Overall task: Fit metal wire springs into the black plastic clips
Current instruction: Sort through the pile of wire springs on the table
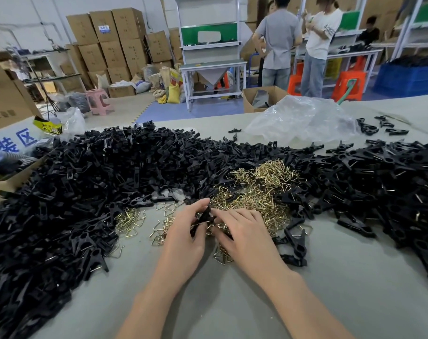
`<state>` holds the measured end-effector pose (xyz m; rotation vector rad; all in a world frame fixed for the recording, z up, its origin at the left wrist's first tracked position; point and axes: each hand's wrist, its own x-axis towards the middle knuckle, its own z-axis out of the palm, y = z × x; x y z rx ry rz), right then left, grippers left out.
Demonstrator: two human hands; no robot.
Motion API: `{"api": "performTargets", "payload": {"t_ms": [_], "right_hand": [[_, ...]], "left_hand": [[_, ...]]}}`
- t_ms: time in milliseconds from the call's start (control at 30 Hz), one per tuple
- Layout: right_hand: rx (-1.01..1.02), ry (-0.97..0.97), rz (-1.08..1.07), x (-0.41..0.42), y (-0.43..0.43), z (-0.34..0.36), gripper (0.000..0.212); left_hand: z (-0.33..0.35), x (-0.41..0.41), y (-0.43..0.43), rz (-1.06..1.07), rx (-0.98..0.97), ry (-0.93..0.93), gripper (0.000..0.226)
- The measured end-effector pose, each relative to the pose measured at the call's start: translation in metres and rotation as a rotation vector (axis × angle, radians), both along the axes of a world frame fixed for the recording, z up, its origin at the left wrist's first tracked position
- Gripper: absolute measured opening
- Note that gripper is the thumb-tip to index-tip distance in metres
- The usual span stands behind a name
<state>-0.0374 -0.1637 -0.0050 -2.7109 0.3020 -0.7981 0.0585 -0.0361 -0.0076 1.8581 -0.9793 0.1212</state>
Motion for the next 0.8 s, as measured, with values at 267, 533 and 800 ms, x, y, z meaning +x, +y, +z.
{"api": "performTargets", "payload": {"t_ms": [267,533,800], "right_hand": [[0.177,-0.051,0.010,0.005,-0.007,-0.003,0.022],[0.510,-0.120,0.015,0.006,-0.012,0.004,0.018],[0.639,-0.120,0.052,0.003,-0.012,0.008,0.014]], "left_hand": [[0.004,-0.004,-0.008,-0.033,-0.045,0.013,0.057],[0.006,-0.002,-0.015,-0.005,-0.045,0.070,0.031],[0.008,-0.003,-0.016,-0.009,-0.020,0.029,0.027]]}}
